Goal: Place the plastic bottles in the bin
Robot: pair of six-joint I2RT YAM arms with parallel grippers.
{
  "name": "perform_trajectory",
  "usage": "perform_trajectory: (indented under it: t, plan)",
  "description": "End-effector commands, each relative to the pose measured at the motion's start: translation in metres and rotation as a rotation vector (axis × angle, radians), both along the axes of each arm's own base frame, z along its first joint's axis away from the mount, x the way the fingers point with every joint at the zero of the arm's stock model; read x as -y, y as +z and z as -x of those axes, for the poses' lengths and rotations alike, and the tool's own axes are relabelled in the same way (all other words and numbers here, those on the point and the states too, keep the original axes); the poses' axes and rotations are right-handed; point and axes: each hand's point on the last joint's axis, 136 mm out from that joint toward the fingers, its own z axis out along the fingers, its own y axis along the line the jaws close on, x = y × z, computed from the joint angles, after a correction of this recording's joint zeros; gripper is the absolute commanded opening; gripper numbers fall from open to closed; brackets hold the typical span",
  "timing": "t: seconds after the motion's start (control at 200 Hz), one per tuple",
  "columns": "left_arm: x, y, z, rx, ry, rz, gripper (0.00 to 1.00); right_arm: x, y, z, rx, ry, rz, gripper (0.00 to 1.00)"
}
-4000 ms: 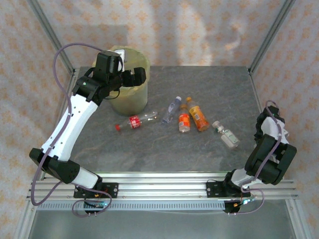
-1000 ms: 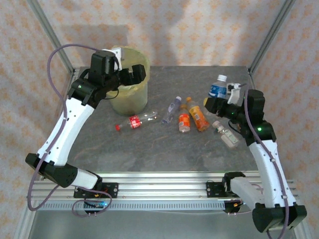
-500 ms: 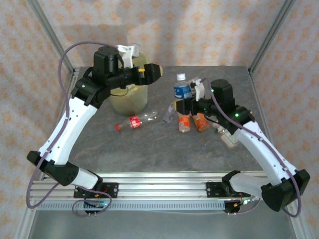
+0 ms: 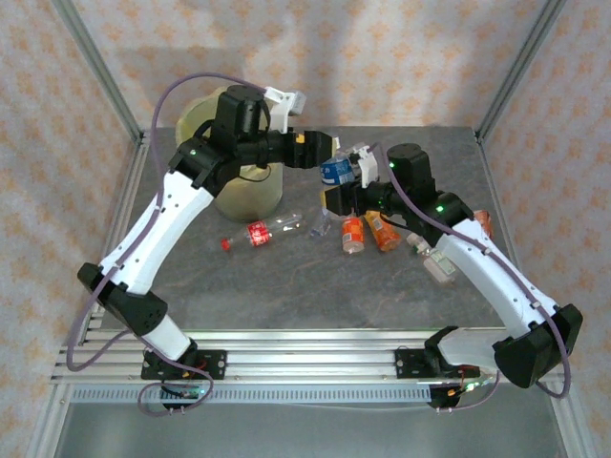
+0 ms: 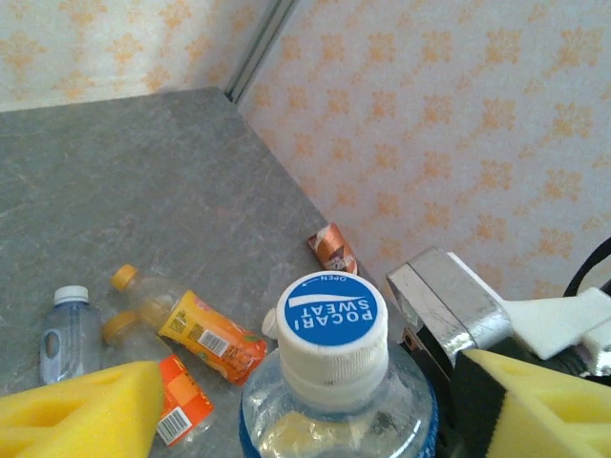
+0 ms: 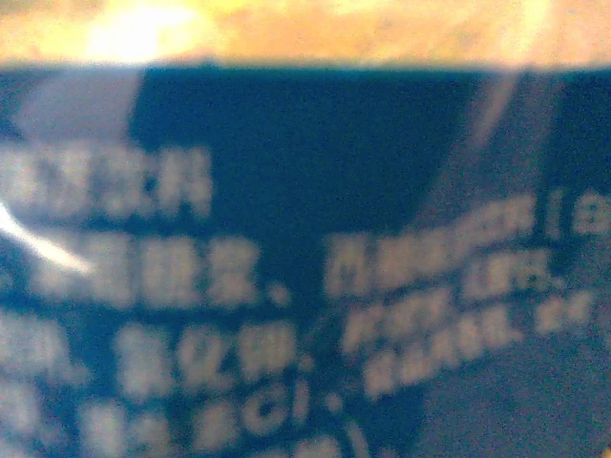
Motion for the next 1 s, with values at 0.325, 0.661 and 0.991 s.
perform_trajectory:
  t: [0.325, 0.661, 0.991]
  plan:
    - [0.02, 0.007, 0.0, -0.016, -0.072, 0.047, 0.57, -0.012, 0.038, 0.007, 0.082, 0.065, -0.097, 0.48]
    - [0.021, 0.012, -0.008, -0.008, -0.046, 0.062, 0.14, 0.002, 0.036, 0.003, 0.08, -0.032, -0.071, 0.82]
    - [-0.044, 0.03, -0.035, 0.055, 0.183, -0.003, 0.06, 0.073, 0.024, -0.007, 0.036, -0.426, 0.092, 0.99]
